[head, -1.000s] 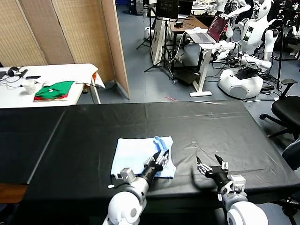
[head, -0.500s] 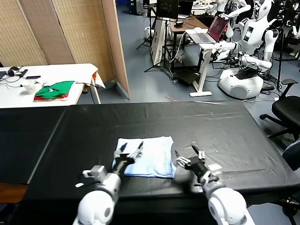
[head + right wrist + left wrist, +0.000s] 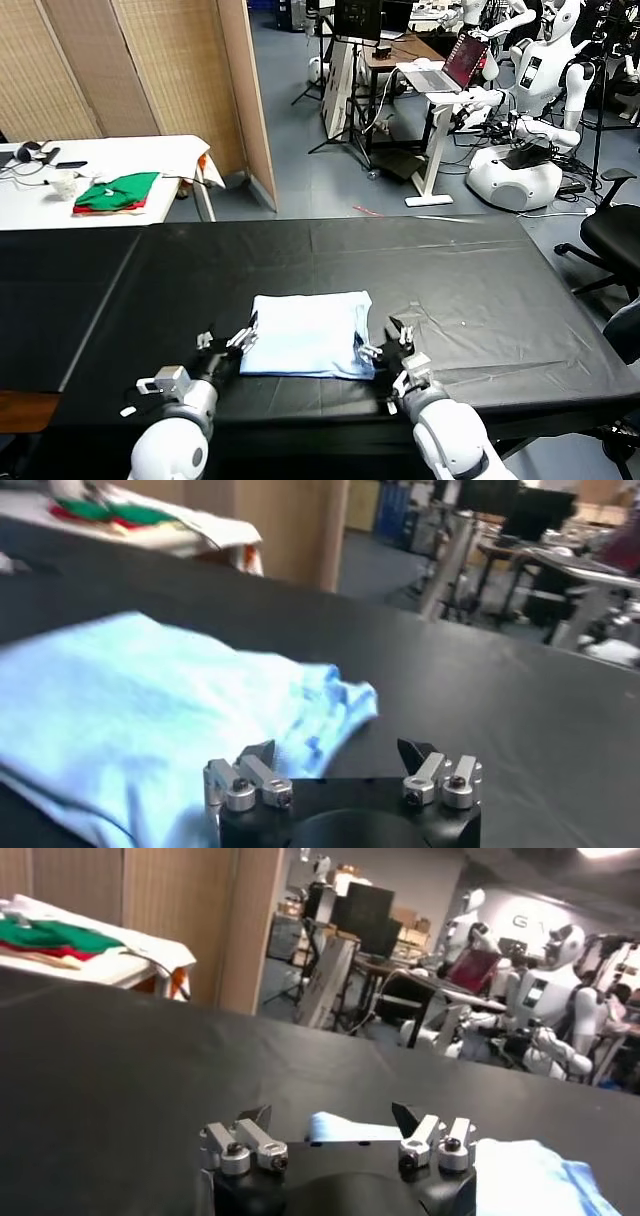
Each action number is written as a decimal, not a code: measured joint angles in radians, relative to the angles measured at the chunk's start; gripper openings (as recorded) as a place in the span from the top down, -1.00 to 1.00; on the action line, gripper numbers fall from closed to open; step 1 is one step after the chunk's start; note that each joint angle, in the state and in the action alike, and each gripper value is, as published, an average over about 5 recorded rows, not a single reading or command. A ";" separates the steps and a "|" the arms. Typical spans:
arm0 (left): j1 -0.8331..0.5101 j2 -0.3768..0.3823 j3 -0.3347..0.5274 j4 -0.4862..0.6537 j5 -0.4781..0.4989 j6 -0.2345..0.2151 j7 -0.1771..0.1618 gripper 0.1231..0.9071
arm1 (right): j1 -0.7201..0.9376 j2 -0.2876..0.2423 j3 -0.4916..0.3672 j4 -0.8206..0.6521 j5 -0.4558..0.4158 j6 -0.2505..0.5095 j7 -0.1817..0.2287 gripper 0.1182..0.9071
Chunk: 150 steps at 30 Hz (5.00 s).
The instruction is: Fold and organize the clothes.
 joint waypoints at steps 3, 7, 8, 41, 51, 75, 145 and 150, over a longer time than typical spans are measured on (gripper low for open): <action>-0.003 -0.012 -0.007 0.020 -0.016 -0.009 0.021 -1.00 | -0.013 0.015 0.022 0.024 0.060 0.026 0.002 -1.00; -0.001 -0.025 -0.014 0.047 -0.045 -0.018 0.037 -1.00 | -0.034 0.027 0.057 0.060 0.113 0.033 0.003 -1.00; 0.000 -0.028 -0.016 0.052 -0.056 -0.019 0.038 -1.00 | -0.041 0.028 0.067 0.070 0.121 0.033 0.003 -1.00; -0.019 -0.010 -0.001 0.071 -0.201 0.048 -0.026 0.85 | -0.123 0.044 0.196 0.138 0.127 0.045 0.001 -1.00; 0.035 0.195 -0.090 -0.034 0.007 0.087 -0.059 0.87 | -0.117 0.040 0.201 0.110 0.123 0.047 0.001 -1.00; 0.203 0.510 -0.375 -0.266 -0.172 0.129 -0.104 0.87 | -0.148 0.081 0.187 0.088 0.081 0.068 -0.003 -1.00; 0.122 0.173 -0.028 -0.181 0.026 0.022 -0.017 -1.00 | 0.024 0.044 -0.057 0.019 0.201 -0.171 -0.030 0.94; 0.112 0.177 -0.023 -0.174 0.014 0.022 -0.018 -1.00 | 0.001 0.015 0.007 0.052 0.221 -0.198 -0.033 0.93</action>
